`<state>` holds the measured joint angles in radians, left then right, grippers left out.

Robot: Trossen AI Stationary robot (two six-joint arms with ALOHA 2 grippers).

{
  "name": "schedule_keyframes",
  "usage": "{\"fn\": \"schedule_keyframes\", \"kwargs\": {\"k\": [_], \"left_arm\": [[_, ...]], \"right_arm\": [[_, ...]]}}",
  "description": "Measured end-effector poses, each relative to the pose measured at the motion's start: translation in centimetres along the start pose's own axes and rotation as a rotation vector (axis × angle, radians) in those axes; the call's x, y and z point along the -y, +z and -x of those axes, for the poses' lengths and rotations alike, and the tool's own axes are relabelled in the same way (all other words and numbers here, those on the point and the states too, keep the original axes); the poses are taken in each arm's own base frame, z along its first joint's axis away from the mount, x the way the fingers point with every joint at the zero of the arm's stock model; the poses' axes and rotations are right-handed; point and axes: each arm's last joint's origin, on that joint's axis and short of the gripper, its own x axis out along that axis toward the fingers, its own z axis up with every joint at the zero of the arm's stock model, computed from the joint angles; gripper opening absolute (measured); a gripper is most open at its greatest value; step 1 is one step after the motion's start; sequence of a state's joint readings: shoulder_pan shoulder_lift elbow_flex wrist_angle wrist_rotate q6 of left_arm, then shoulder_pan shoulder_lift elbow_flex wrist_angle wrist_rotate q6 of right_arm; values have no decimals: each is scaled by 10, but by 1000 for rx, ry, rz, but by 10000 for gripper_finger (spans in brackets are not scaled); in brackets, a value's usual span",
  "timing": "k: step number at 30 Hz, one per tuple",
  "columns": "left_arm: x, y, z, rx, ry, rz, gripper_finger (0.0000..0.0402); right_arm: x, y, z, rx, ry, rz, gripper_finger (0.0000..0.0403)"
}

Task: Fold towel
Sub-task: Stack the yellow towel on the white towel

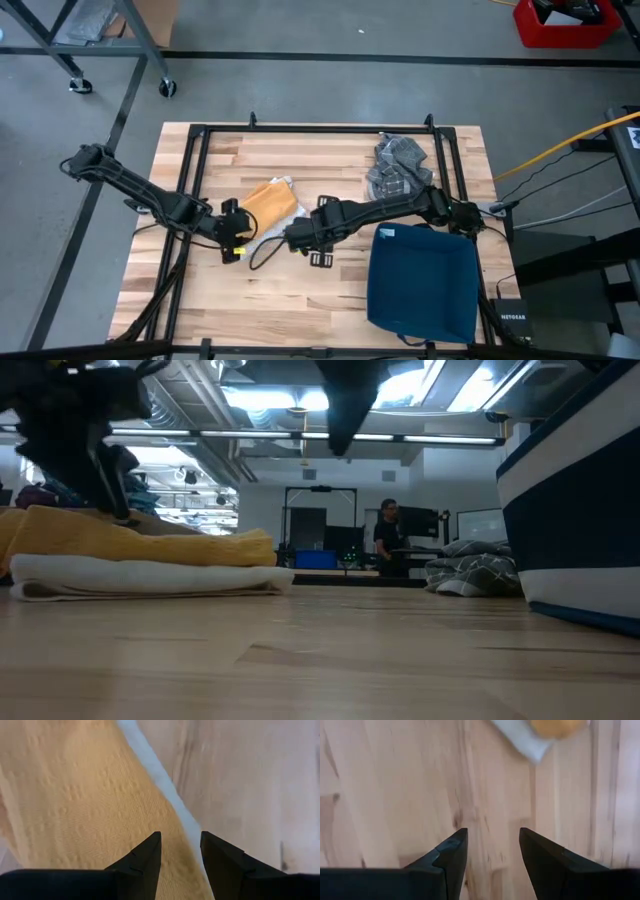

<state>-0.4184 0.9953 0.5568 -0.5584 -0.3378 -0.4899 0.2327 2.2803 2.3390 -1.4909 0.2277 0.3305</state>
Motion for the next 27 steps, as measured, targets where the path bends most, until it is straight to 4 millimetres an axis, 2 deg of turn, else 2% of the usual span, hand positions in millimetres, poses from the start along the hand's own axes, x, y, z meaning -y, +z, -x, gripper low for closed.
{"fn": "schedule_keyframes", "kwargs": {"k": [6,11,21,27], "left_arm": [[-5,-15,-23,-38,44,-21,129],[-17,-25,-40,-51,144,23,129],[-58,-25,-49,-71,478,-4,129],[-89,-22,-50,-103,612,125,129]], "right_arm": [[-4,-7,2,-44,-26,-11,184],[-4,-7,2,-38,-40,-8,184],[-4,-7,2,-35,-48,-4,184],[-4,-7,2,-35,-47,-3,184]]}}
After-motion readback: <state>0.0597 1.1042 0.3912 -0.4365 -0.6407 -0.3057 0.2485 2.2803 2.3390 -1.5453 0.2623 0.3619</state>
